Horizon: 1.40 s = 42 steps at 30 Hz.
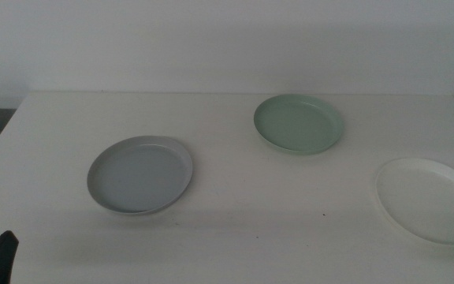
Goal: Stack the three bowls on top of each other.
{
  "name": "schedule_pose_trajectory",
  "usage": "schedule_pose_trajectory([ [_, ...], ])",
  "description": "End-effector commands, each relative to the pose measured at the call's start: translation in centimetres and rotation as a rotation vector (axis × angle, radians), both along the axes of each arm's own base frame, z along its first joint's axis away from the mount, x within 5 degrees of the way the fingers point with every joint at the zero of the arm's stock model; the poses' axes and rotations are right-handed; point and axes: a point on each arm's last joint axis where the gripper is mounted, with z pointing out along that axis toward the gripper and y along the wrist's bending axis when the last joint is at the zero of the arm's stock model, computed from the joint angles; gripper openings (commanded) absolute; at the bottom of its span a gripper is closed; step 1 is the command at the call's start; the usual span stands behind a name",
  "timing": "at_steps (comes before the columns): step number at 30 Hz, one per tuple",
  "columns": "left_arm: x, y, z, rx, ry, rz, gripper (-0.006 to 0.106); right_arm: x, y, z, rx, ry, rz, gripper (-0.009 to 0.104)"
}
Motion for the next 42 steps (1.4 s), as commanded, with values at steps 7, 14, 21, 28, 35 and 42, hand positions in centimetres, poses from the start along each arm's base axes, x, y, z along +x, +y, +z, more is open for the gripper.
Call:
schedule_pose_trajectory([
  [7,0.0,0.0,0.1,-0.002,-0.016,0.003,0.094,0.3,0.0,0.2,0.123,0.009,-0.010,0.093],
  [14,0.0,0.0,0.1,-0.004,-0.016,0.003,0.094,2.9,-0.2,8.2,0.099,0.305,-0.034,0.093],
  [21,0.0,0.0,0.1,-0.002,-0.016,0.003,0.094,6.5,-0.8,13.9,0.040,0.564,-0.084,0.093],
  [28,0.0,0.0,0.1,-0.004,-0.016,0.003,0.094,7.5,-0.5,14.9,0.111,0.566,-0.064,0.093],
  [35,0.0,0.0,0.1,-0.004,-0.016,0.003,0.094,7.2,-0.4,13.4,0.127,0.760,-0.073,0.093],
  [42,0.0,0.0,0.1,-0.004,-0.016,0.003,0.094,9.4,-0.5,10.3,0.193,1.059,-0.134,0.093],
])
